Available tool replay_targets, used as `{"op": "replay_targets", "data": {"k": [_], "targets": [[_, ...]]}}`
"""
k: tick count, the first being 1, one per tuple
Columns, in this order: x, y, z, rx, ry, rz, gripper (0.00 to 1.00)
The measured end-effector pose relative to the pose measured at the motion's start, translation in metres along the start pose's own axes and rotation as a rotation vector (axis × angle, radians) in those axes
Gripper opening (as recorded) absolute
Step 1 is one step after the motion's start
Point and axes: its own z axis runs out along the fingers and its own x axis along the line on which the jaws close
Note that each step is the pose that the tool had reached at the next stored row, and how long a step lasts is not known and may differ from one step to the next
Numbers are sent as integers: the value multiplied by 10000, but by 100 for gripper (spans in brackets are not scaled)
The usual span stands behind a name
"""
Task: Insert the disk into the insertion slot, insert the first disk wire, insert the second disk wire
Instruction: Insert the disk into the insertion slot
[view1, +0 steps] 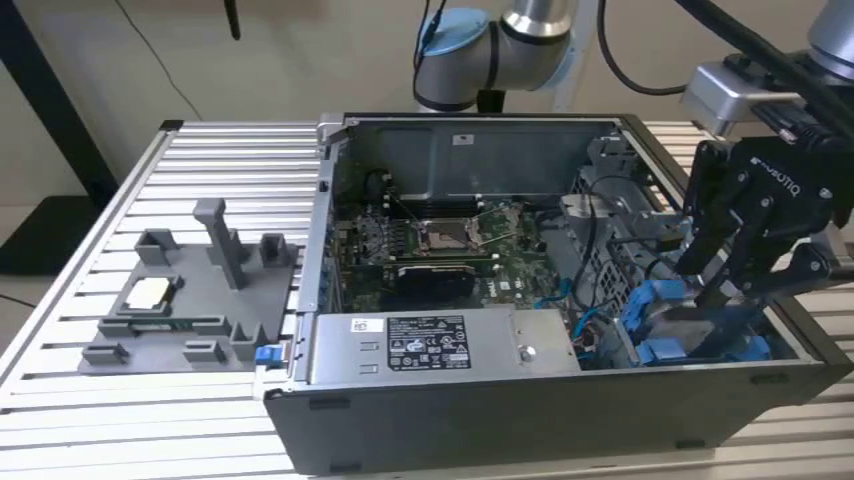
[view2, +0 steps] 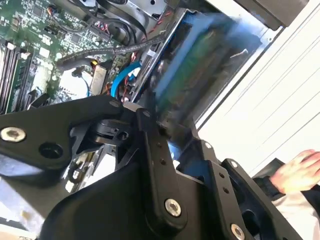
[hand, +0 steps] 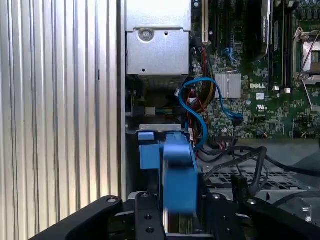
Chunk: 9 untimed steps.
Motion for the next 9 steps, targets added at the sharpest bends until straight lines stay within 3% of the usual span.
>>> {"op": "replay_targets", "data": {"k": [9], "targets": [[-4,11,-294,-38,0,0,41]]}}
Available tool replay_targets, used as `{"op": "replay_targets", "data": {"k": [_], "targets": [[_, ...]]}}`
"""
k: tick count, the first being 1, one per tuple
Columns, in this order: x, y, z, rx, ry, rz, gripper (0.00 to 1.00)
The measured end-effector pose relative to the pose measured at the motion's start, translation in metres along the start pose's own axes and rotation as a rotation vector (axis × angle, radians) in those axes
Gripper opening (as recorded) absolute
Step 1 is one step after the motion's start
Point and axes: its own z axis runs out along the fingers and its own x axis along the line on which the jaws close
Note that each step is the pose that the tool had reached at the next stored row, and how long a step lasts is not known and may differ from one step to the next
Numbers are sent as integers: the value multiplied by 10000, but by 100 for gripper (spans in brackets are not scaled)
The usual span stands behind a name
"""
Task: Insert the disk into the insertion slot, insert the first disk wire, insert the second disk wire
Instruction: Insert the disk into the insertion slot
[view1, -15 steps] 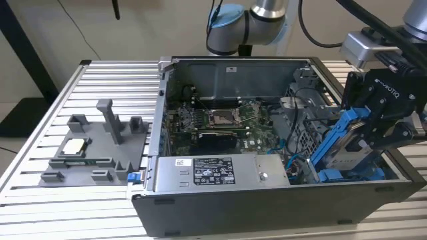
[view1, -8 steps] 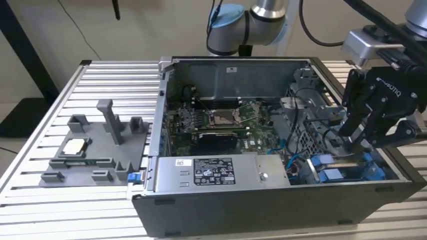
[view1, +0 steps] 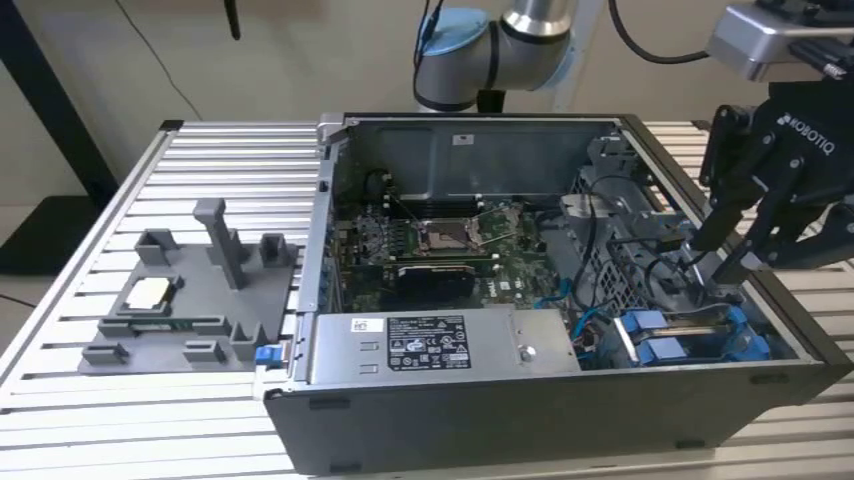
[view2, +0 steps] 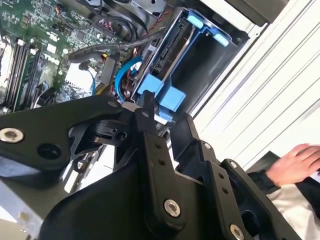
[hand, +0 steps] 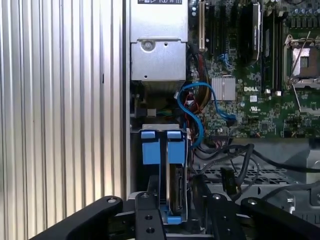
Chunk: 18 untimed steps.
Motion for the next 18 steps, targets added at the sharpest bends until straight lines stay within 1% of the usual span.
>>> {"op": "replay_targets", "data": {"k": [2,4,12,18], "targets": [[0,2,-57,0,1,0,41],[0,4,-95,0,-1,0,41],[-1,4,-104,0,0,0,41],[-1,6,-152,0,0,0,41]]}}
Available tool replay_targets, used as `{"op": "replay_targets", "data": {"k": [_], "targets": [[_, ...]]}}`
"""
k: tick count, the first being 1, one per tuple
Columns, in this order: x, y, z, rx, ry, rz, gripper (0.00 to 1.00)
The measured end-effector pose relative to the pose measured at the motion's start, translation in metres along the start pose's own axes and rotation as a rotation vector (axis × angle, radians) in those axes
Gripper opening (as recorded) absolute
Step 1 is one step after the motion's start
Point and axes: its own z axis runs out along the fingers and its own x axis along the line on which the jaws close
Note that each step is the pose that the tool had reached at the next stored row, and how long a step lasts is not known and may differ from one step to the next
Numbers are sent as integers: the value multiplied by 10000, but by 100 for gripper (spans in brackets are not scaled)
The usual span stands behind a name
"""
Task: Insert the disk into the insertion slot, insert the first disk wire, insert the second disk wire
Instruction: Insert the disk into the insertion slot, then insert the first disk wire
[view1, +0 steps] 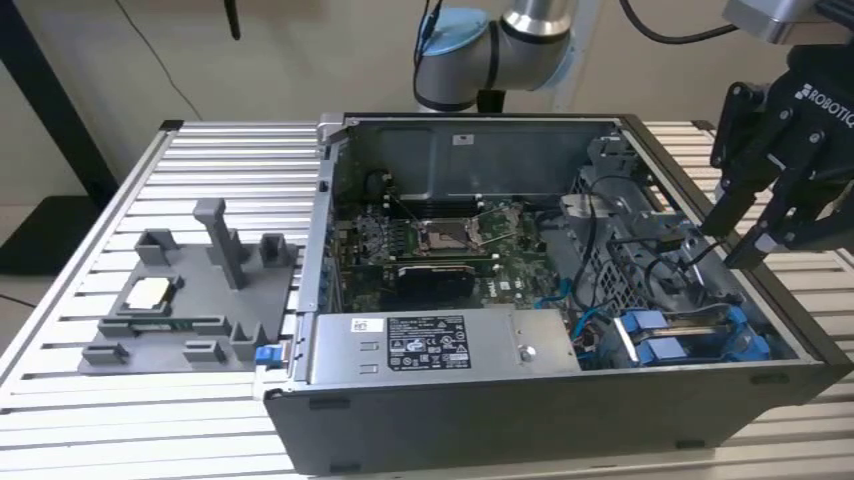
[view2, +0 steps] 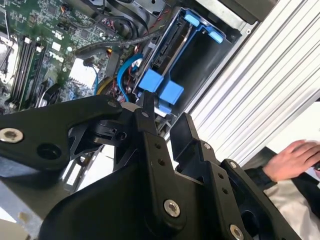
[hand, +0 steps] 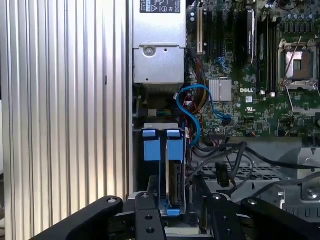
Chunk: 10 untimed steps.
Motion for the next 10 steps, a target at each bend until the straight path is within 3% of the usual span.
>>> {"op": "replay_targets", "data": {"k": [10], "targets": [[-34,0,-2,-1,-3,-1,41]]}}
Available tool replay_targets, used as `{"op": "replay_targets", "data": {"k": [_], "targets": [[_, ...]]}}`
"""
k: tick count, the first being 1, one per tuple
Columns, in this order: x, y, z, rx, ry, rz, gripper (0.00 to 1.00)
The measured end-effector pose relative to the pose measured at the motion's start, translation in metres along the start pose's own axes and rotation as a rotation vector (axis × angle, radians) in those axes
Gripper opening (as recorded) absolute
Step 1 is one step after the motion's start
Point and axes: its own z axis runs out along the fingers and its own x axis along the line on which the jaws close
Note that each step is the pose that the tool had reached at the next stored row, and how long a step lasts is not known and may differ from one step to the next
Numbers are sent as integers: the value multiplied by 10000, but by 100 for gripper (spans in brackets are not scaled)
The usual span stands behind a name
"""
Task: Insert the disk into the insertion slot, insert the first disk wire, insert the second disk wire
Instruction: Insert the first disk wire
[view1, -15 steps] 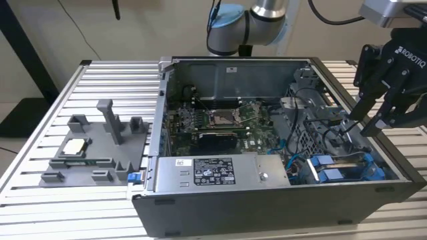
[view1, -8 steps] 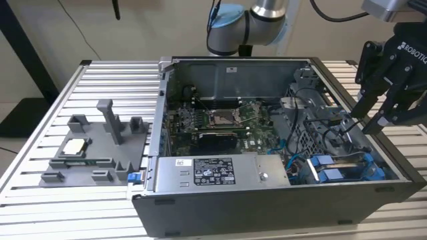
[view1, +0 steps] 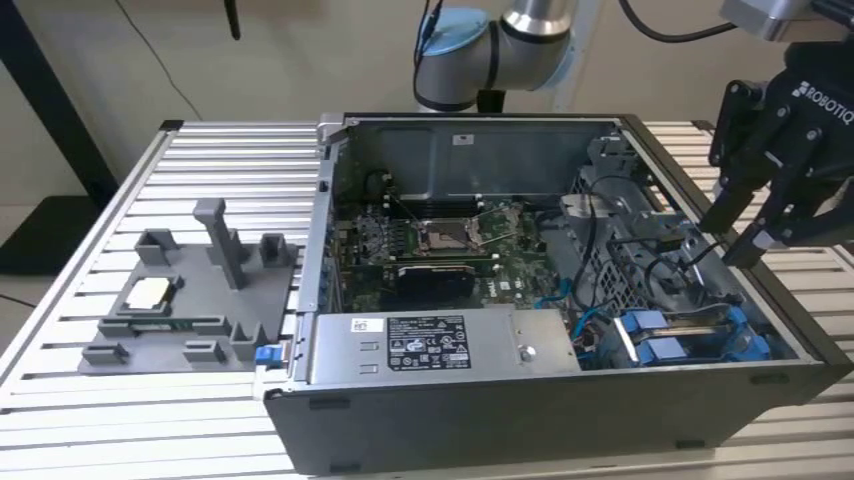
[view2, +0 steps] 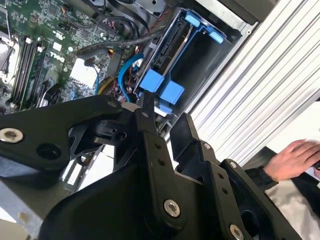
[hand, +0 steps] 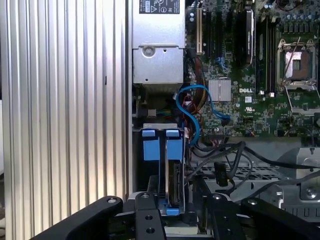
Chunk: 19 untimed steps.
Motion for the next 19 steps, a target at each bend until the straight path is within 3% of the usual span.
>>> {"op": "replay_targets", "data": {"k": [1,4,7,12,19], "targets": [[-14,0,0,0,-14,0,41],[-60,3,19,12,-175,-8,41],[-110,13,57,25,-256,-10,41],[-172,39,139,109,-275,-91,41],[-193,47,233,233,-316,-633,41]]}}
